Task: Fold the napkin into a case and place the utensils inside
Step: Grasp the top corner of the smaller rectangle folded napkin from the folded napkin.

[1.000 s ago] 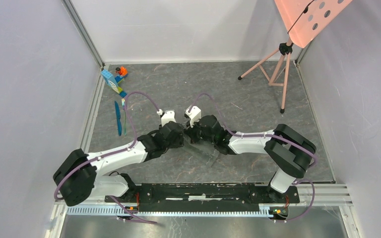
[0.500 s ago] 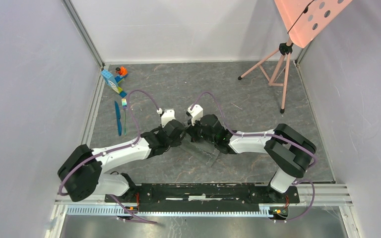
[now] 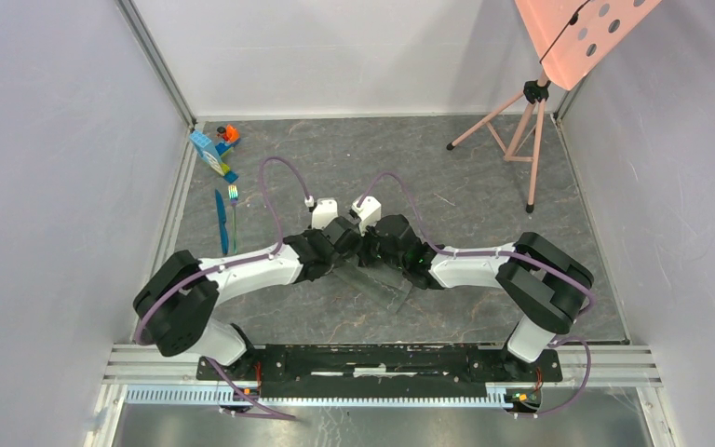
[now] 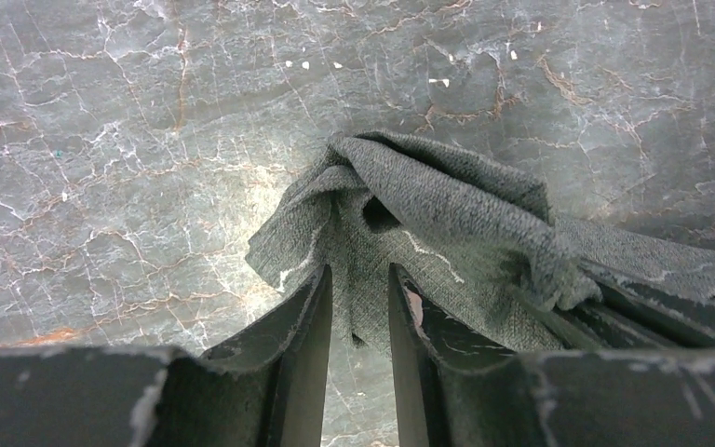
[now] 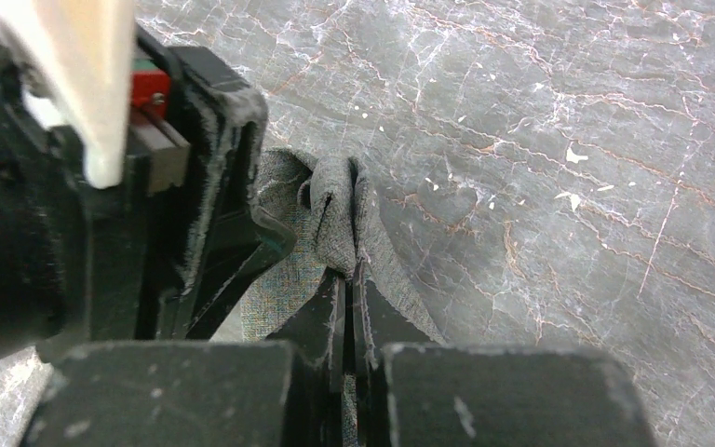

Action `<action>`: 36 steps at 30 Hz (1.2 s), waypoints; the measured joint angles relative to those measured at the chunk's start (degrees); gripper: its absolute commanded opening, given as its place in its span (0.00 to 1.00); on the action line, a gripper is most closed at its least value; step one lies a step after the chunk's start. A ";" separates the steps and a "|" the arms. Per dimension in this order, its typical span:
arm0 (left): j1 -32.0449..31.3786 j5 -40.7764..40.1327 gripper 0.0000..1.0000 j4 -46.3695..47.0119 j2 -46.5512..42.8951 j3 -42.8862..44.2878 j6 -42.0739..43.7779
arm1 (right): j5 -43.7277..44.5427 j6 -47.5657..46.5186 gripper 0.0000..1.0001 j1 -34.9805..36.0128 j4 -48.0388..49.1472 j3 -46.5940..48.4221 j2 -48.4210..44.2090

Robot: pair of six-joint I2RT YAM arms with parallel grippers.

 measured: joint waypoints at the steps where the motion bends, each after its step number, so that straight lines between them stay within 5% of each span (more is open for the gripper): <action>1: -0.02 -0.26 0.35 -0.42 0.68 0.59 0.00 | 0.00 0.00 0.00 0.00 0.00 0.00 0.00; 16: 0.00 -3.10 0.29 -3.23 4.79 1.88 0.00 | -0.20 0.00 0.00 0.00 -0.07 0.00 0.00; 22: 0.11 -3.43 0.07 -3.37 5.84 3.10 0.07 | -0.13 0.22 0.00 -0.15 -0.04 0.00 0.02; 26: 0.13 -3.15 0.02 -2.91 5.92 3.21 0.57 | 0.07 0.17 0.00 -0.22 -0.20 0.04 0.00; 36: 0.72 1.92 0.02 13.18 -6.01 -9.75 4.28 | 4.35 1.60 0.00 5.27 -3.82 1.03 0.15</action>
